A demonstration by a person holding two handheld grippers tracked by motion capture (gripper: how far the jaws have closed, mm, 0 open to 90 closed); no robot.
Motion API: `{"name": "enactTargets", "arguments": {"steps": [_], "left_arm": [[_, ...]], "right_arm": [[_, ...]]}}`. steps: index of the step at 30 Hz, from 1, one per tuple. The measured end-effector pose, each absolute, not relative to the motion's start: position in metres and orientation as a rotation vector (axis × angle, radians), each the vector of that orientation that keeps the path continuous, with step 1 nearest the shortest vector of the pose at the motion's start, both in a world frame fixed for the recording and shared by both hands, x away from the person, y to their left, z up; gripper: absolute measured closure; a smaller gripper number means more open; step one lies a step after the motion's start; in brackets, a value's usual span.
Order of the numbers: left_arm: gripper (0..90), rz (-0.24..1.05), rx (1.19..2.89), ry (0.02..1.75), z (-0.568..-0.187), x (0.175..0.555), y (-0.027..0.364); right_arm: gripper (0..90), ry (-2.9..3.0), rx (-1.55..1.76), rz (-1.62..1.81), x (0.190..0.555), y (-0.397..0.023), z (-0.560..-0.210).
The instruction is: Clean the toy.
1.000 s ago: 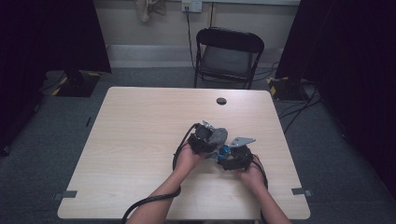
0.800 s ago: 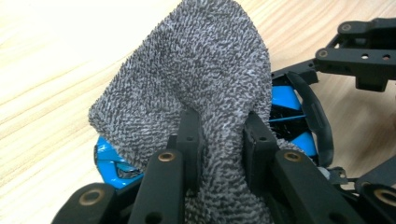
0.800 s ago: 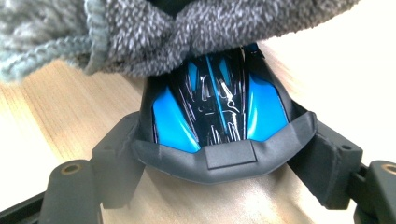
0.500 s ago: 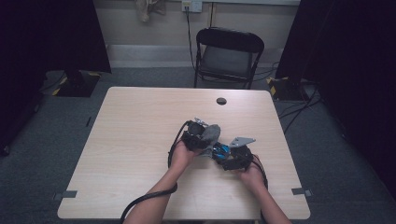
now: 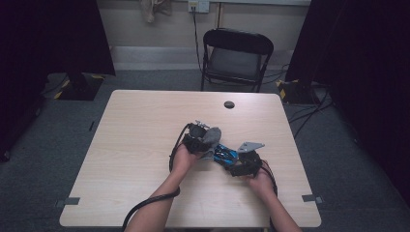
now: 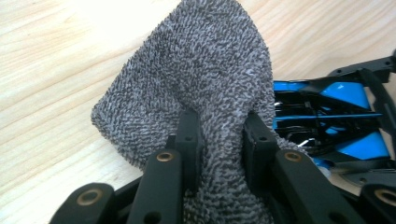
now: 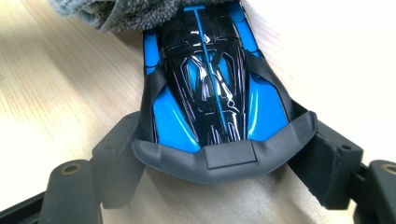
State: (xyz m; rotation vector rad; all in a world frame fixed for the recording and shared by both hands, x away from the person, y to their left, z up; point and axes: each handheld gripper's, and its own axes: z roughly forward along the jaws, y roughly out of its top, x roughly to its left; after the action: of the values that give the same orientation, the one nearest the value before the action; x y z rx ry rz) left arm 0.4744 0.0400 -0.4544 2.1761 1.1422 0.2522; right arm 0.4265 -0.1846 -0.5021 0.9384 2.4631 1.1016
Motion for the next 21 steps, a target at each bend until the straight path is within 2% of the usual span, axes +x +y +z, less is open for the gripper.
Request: {"name": "enactTargets", "arguments": {"steps": [21], "left_arm": [[72.3, 0.255, 2.153, 1.2, -0.4583, 0.4824, 0.0503]], "right_arm": [[24.2, 2.464, 0.937, 1.101, 0.4264, -0.1847, -0.5021]]}}
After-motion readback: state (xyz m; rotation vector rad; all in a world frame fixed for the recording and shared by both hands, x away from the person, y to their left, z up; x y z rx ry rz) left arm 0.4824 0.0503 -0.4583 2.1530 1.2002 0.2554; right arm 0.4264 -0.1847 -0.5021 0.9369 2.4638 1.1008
